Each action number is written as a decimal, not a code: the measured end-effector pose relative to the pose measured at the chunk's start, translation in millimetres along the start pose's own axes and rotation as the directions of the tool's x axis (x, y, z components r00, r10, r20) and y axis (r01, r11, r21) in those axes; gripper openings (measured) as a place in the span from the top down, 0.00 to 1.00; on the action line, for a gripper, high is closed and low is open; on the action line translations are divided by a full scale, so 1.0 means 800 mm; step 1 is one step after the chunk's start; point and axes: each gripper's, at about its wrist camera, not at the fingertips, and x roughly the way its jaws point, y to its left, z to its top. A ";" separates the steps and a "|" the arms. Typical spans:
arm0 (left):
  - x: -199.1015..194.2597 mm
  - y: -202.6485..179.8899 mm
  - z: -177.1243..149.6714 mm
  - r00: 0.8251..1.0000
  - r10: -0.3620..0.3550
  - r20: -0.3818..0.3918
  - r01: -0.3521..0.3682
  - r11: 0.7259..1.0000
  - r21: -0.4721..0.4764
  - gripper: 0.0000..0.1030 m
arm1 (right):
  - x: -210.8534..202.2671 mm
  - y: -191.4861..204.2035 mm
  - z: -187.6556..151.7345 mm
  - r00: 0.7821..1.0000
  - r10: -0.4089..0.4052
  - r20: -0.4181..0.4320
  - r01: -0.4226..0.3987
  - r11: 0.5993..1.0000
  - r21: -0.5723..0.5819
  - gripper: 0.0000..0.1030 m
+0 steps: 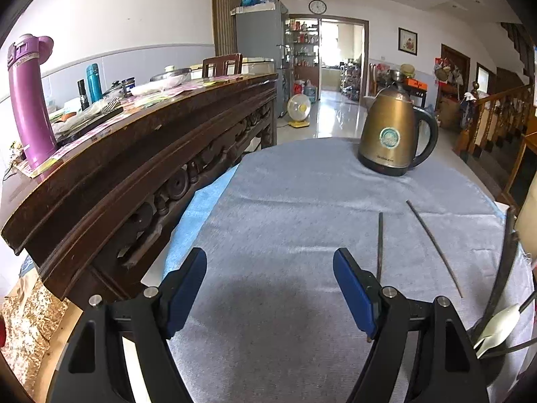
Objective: Organize utensils
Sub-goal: 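Move both open tools back to the remaining dark chopsticks on the cloth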
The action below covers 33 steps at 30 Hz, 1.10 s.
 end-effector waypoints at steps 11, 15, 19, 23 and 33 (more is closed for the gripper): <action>0.033 -0.001 -0.003 0.997 0.040 -0.073 -0.039 0.999 0.017 0.24 | 0.042 0.010 -0.011 0.996 0.007 -0.093 -0.009 1.000 -0.019 0.45; 0.050 -0.003 -0.005 0.993 0.047 -0.105 -0.044 0.999 0.032 0.24 | 0.061 0.011 -0.014 0.991 0.021 -0.136 -0.022 1.000 -0.006 0.45; 0.065 -0.008 -0.008 0.989 0.054 -0.138 -0.047 0.998 0.051 0.24 | 0.082 0.011 -0.020 0.983 0.028 -0.182 -0.026 1.000 0.011 0.45; 0.081 -0.011 -0.015 0.981 0.065 -0.181 -0.055 0.997 0.060 0.24 | 0.095 0.014 -0.026 0.977 0.032 -0.209 -0.030 0.999 0.012 0.45; 0.084 -0.025 -0.026 0.970 0.082 -0.227 -0.064 0.994 0.086 0.24 | 0.110 0.030 -0.047 0.959 0.078 -0.273 -0.080 0.997 0.006 0.45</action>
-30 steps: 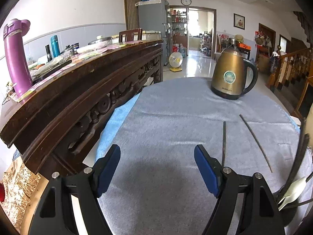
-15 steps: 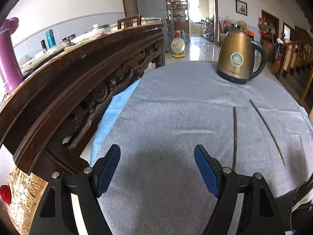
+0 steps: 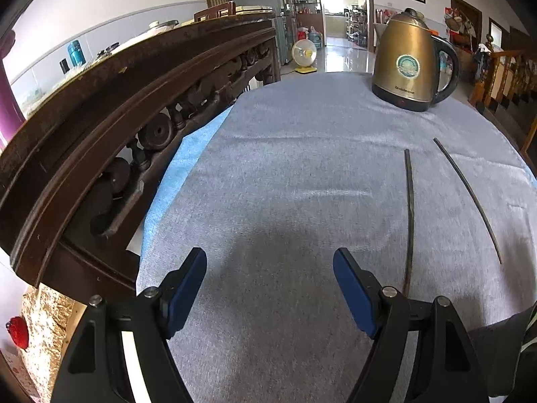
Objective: Organize utensils
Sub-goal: 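Move both open tools back to the remaining dark chopsticks on the cloth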
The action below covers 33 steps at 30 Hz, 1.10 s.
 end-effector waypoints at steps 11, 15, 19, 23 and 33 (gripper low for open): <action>-0.041 0.006 0.001 0.998 0.046 0.053 -0.045 0.999 -0.006 0.24 | -0.023 0.001 -0.004 1.000 0.021 -0.006 -0.021 1.000 0.007 0.44; -0.056 0.011 0.000 0.996 0.054 0.075 -0.053 0.999 -0.014 0.24 | -0.031 0.004 -0.005 1.000 0.021 -0.002 -0.021 1.000 0.004 0.44; -0.060 0.018 -0.003 0.995 0.056 0.079 -0.054 0.998 -0.023 0.24 | -0.036 0.006 -0.008 1.000 0.015 -0.004 -0.015 1.000 -0.001 0.44; -0.062 0.021 -0.005 0.995 0.055 0.080 -0.053 0.998 -0.030 0.24 | -0.038 0.008 -0.010 1.000 0.014 -0.008 -0.014 1.000 -0.007 0.44; -0.050 0.017 -0.001 0.997 0.053 0.064 -0.051 0.998 -0.020 0.24 | -0.029 0.004 -0.010 1.000 0.009 -0.020 -0.009 1.000 0.001 0.44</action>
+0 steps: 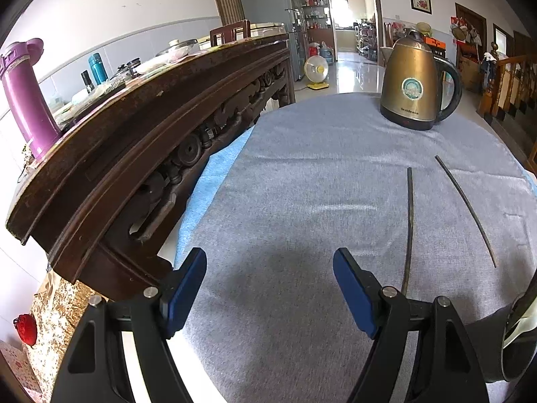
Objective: Organize utensils
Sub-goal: 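Move both open tools back to the remaining dark chopsticks on the cloth, then close the right tool on one chopstick while the left tool grasps another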
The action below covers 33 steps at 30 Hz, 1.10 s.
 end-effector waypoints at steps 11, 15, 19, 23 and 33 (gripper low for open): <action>0.057 -0.022 0.024 0.992 -0.107 -0.066 0.108 0.994 0.009 0.24 | 0.043 -0.009 0.008 0.998 0.010 -0.056 -0.009 1.000 0.017 0.44; 0.095 -0.041 0.043 0.975 -0.190 -0.112 0.191 0.982 -0.001 0.24 | 0.079 -0.006 0.029 0.994 0.060 -0.095 -0.057 0.998 0.030 0.44; 0.117 -0.067 0.062 0.965 -0.228 -0.131 0.231 0.973 0.005 0.24 | 0.127 0.006 0.059 0.984 0.104 -0.141 -0.103 0.995 0.019 0.44; 0.130 -0.105 0.082 0.959 -0.251 -0.131 0.260 0.964 0.054 0.24 | 0.189 0.017 0.093 0.969 0.154 -0.195 -0.147 0.988 0.048 0.44; 0.170 -0.170 0.112 0.920 -0.341 -0.195 0.363 0.927 0.091 0.42 | 0.294 0.078 0.149 0.956 0.139 -0.258 -0.154 0.987 -0.042 0.62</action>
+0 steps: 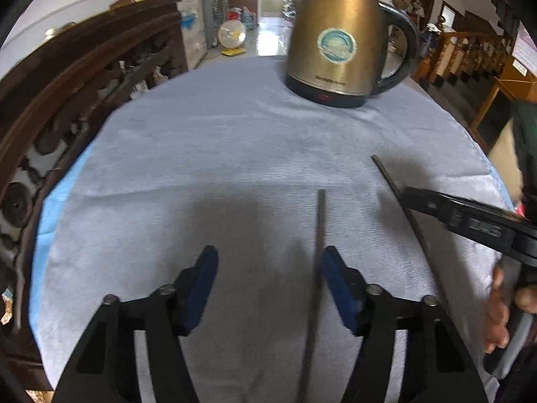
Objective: Organize utensils
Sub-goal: 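Close the right tool on one chopstick while the left tool grasps another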
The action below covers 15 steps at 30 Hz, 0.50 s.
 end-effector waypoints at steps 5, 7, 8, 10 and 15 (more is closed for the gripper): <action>0.020 -0.017 0.010 0.996 -0.077 -0.043 0.078 0.996 0.036 0.56 | 0.034 0.005 0.020 0.997 -0.045 -0.055 0.045 0.999 -0.005 0.71; 0.029 -0.025 0.015 0.993 -0.103 -0.064 0.106 0.993 0.057 0.57 | 0.038 0.008 0.024 0.996 -0.073 -0.060 0.072 0.997 -0.026 0.79; 0.031 -0.028 0.015 0.992 -0.108 -0.071 0.113 0.992 0.062 0.57 | 0.039 0.009 0.025 0.994 -0.085 -0.065 0.082 0.996 -0.036 0.87; 0.041 -0.035 0.019 0.988 -0.125 -0.092 0.132 0.989 0.067 0.60 | 0.041 0.011 0.025 0.991 -0.111 -0.079 0.106 0.992 -0.063 0.93; 0.060 -0.049 0.025 0.982 -0.137 -0.132 0.147 0.987 0.070 0.66 | 0.033 -0.003 0.020 0.991 -0.093 -0.093 0.087 0.994 -0.063 0.94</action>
